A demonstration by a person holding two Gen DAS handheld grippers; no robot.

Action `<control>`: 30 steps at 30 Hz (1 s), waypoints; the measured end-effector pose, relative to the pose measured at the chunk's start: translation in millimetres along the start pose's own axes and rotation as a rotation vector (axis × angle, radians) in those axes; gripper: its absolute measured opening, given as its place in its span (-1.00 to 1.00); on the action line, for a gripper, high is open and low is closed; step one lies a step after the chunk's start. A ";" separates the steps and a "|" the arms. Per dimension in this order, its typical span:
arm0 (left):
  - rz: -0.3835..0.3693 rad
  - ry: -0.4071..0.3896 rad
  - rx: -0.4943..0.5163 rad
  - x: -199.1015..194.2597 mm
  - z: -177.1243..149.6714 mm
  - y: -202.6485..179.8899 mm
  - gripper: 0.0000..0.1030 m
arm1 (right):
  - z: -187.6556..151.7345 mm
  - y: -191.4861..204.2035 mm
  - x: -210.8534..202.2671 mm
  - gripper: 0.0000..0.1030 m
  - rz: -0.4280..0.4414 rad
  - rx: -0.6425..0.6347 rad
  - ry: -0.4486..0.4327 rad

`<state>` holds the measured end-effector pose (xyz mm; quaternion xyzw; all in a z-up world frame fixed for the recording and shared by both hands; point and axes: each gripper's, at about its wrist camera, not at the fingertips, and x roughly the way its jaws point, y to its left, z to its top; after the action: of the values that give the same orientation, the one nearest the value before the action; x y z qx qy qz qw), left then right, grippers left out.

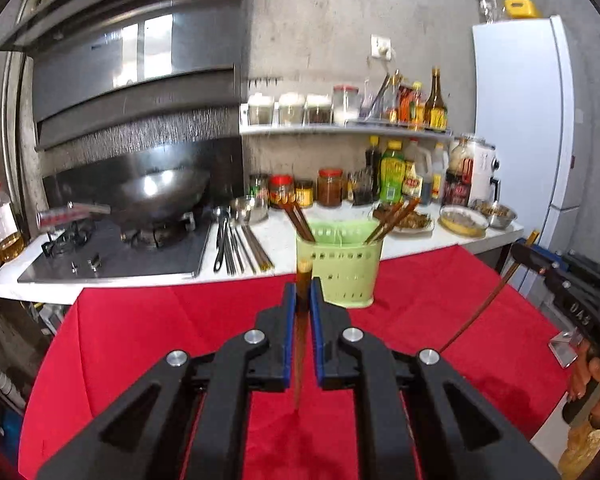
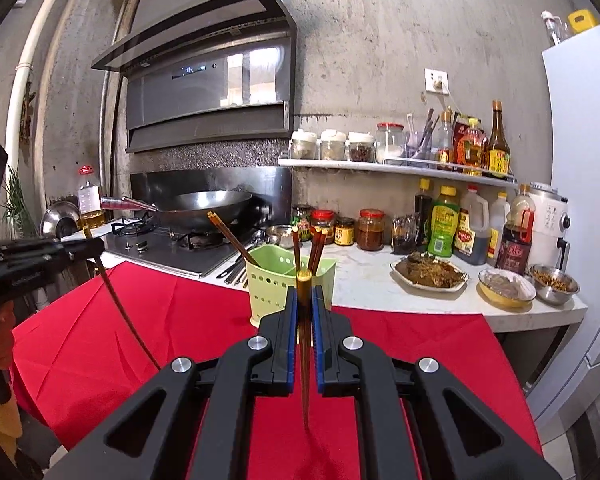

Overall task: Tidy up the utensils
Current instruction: 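Lift the left gripper's chopstick upright above the holder while the right gripper lowers its chopstick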

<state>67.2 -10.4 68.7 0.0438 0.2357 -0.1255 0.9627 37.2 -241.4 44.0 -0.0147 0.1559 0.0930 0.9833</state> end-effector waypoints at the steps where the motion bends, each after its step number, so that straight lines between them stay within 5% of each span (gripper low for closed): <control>1: -0.001 0.012 -0.001 4.2 -3.3 0.2 -0.86 | -1.5 -0.2 2.2 -0.86 0.000 -0.001 0.006; 12: 0.003 0.141 -0.021 37.0 -34.8 9.0 -0.88 | -7.3 1.7 14.2 -0.86 0.004 -0.007 0.050; 19: -0.010 0.063 -0.048 23.4 -14.0 11.6 -0.88 | 7.2 -5.2 19.2 -0.87 -0.020 -0.018 0.033; 30: -0.038 -0.147 -0.035 48.8 88.7 -9.6 -0.88 | 90.8 -44.0 55.3 -0.87 -0.089 0.014 -0.119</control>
<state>145.8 -43.2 124.3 0.0132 0.1673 -0.1423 0.9755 124.7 -269.6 113.2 -0.0094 0.0971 0.0489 0.9940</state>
